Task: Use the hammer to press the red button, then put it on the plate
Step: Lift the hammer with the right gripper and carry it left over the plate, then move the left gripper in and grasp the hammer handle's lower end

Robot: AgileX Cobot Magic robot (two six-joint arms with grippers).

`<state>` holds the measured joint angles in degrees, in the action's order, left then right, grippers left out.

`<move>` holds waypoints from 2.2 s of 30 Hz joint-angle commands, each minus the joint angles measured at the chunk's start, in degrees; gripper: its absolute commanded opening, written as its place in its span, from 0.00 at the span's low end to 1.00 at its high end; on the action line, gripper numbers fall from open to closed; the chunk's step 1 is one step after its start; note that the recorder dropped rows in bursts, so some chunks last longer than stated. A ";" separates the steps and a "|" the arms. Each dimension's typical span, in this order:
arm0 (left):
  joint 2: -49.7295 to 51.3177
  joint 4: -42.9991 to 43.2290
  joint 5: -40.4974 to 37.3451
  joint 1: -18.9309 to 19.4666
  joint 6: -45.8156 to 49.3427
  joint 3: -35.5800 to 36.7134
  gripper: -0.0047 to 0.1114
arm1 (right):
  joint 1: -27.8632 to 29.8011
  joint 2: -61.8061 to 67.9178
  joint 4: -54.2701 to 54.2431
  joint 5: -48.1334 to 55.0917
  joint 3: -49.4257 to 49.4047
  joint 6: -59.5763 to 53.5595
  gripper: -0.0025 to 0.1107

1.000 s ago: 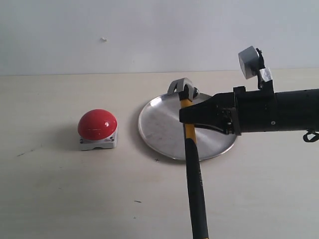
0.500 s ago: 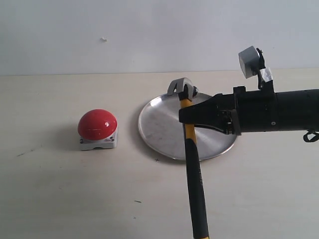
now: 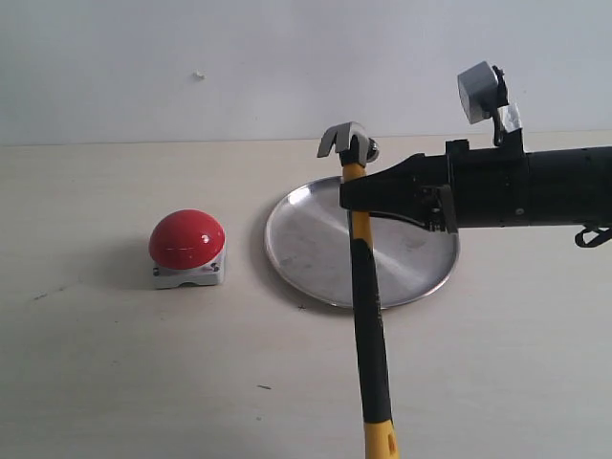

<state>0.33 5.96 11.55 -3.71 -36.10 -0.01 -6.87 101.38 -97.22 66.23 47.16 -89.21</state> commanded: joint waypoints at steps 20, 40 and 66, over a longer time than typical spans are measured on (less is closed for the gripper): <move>24.86 48.89 20.15 -1.30 -37.55 -1.14 0.04 | -15.75 -1.10 -2.73 -15.69 14.35 12.01 0.02; 72.11 60.04 34.08 -4.45 -36.03 -22.95 0.14 | -15.75 -1.10 -2.73 -30.14 18.86 20.69 0.02; 93.66 72.38 26.21 -24.56 -49.70 -45.67 0.50 | -15.75 -1.10 -2.73 -35.75 20.78 22.88 0.02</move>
<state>92.83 78.07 39.22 -26.98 -85.30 -44.62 -22.62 101.38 -97.98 29.45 66.87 -66.23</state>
